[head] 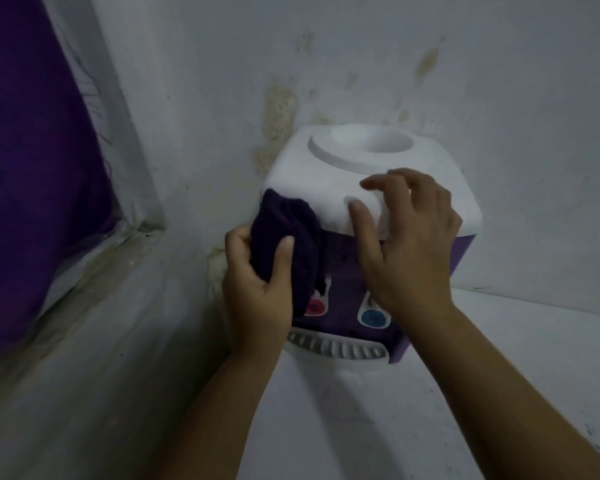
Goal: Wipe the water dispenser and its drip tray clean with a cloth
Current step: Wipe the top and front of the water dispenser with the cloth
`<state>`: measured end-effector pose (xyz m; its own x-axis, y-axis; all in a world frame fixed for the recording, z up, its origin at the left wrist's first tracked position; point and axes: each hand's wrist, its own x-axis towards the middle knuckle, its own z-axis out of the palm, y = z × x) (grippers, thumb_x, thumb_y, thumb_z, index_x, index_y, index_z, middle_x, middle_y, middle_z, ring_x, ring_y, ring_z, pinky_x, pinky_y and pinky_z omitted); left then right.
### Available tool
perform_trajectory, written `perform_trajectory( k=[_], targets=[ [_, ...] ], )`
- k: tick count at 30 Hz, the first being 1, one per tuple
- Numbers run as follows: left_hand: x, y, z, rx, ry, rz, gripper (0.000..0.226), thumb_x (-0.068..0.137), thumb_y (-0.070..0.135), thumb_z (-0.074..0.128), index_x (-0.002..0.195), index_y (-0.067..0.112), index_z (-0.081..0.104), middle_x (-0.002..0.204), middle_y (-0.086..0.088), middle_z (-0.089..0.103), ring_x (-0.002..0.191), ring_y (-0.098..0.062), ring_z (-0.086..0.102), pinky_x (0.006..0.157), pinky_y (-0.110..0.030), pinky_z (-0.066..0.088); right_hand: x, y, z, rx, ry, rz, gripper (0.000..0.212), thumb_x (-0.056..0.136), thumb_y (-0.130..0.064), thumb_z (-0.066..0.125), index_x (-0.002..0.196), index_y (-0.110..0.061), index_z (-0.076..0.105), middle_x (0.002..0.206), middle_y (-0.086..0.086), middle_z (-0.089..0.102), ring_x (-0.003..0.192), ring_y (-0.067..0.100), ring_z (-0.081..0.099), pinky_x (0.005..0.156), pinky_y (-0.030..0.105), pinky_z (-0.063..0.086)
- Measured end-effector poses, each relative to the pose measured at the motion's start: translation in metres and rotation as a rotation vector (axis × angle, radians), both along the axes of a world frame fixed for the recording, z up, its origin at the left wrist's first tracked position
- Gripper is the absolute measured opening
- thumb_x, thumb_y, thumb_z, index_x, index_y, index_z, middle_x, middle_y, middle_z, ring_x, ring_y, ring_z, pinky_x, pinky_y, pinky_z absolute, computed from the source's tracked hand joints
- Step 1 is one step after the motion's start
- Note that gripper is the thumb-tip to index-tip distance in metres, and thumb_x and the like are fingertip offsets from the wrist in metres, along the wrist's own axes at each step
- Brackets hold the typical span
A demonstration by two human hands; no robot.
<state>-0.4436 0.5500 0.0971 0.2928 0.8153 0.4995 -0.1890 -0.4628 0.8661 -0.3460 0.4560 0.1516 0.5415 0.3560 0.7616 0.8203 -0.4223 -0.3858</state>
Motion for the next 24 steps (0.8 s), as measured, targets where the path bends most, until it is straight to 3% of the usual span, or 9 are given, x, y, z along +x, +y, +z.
perform_trajectory(
  k=[3, 5, 7, 10, 13, 15, 20, 22, 24],
  targets=[
    [0.014, 0.008, -0.002, 0.112, 0.052, 0.062, 0.048, 0.089, 0.030, 0.063, 0.127, 0.026, 0.035, 0.115, 0.002, 0.061, 0.096, -0.006, 0.063, 0.070, -0.015, 0.053, 0.019, 0.010, -0.024, -0.194, -0.144, -0.072, 0.038, 0.096, -0.044, 0.045, 0.124, -0.021, 0.053, 0.133, 0.008, 0.049, 0.130, 0.026, 0.038, 0.109, 0.047, 0.023],
    [0.021, 0.011, -0.013, 0.203, 0.087, 0.116, 0.043, 0.092, 0.025, 0.060, 0.127, 0.026, 0.036, 0.123, -0.004, 0.058, 0.105, -0.013, 0.060, 0.079, -0.018, 0.054, 0.026, 0.011, -0.035, -0.228, -0.231, -0.095, 0.041, 0.096, -0.044, 0.046, 0.128, -0.020, 0.052, 0.136, 0.011, 0.048, 0.132, 0.029, 0.037, 0.111, 0.050, 0.021],
    [0.024, 0.019, -0.023, 0.133, 0.104, 0.157, 0.034, 0.094, 0.017, 0.057, 0.125, 0.020, 0.043, 0.123, -0.003, 0.058, 0.107, -0.013, 0.058, 0.083, -0.021, 0.053, 0.031, 0.011, -0.037, -0.201, -0.265, -0.100, 0.041, 0.096, -0.043, 0.045, 0.128, -0.019, 0.052, 0.135, 0.012, 0.049, 0.131, 0.030, 0.037, 0.110, 0.051, 0.021],
    [0.025, 0.032, -0.035, 0.002, 0.152, 0.181, 0.030, 0.094, 0.014, 0.054, 0.122, 0.014, 0.046, 0.119, -0.004, 0.061, 0.102, -0.016, 0.060, 0.081, -0.029, 0.055, 0.033, 0.014, -0.038, -0.196, -0.305, -0.126, 0.040, 0.095, -0.042, 0.045, 0.128, -0.019, 0.051, 0.134, 0.013, 0.049, 0.130, 0.029, 0.036, 0.109, 0.051, 0.022],
    [0.028, 0.028, -0.028, 0.163, 0.136, 0.168, 0.031, 0.096, 0.033, 0.047, 0.119, 0.012, 0.044, 0.111, -0.005, 0.061, 0.091, -0.016, 0.062, 0.067, -0.017, 0.052, 0.034, 0.017, -0.040, -0.168, -0.320, -0.132, 0.040, 0.096, -0.042, 0.043, 0.127, -0.019, 0.051, 0.133, 0.013, 0.050, 0.129, 0.029, 0.037, 0.108, 0.051, 0.022],
    [0.036, 0.023, -0.021, 0.217, 0.143, 0.172, 0.035, 0.096, 0.041, 0.043, 0.119, 0.015, 0.043, 0.113, -0.005, 0.060, 0.091, -0.014, 0.060, 0.066, -0.019, 0.052, 0.035, 0.017, -0.041, -0.146, -0.326, -0.133, 0.040, 0.095, -0.042, 0.043, 0.127, -0.019, 0.051, 0.133, 0.013, 0.051, 0.128, 0.030, 0.038, 0.108, 0.051, 0.022],
    [0.045, 0.045, -0.042, -0.201, 0.164, 0.248, 0.033, 0.101, 0.026, 0.039, 0.130, 0.013, 0.040, 0.125, -0.008, 0.057, 0.102, -0.020, 0.061, 0.068, -0.017, 0.045, 0.036, 0.018, -0.043, -0.121, -0.337, -0.123, 0.039, 0.095, -0.042, 0.046, 0.125, -0.018, 0.053, 0.132, 0.013, 0.052, 0.127, 0.031, 0.040, 0.108, 0.051, 0.023],
    [0.043, 0.051, -0.051, -0.201, 0.218, 0.265, 0.032, 0.101, 0.027, 0.038, 0.129, 0.013, 0.041, 0.124, -0.008, 0.058, 0.104, -0.024, 0.061, 0.067, -0.016, 0.043, 0.036, 0.020, -0.045, -0.113, -0.344, -0.128, 0.040, 0.095, -0.043, 0.045, 0.125, -0.018, 0.053, 0.131, 0.013, 0.053, 0.127, 0.030, 0.040, 0.108, 0.052, 0.024],
    [0.041, 0.048, -0.039, -0.100, 0.165, 0.243, 0.029, 0.100, 0.029, 0.042, 0.124, 0.014, 0.044, 0.119, -0.003, 0.059, 0.099, -0.017, 0.061, 0.065, -0.010, 0.046, 0.037, 0.020, -0.044, -0.100, -0.359, -0.137, 0.040, 0.094, -0.042, 0.047, 0.124, -0.018, 0.053, 0.130, 0.014, 0.053, 0.126, 0.030, 0.039, 0.107, 0.052, 0.025]
  ],
)
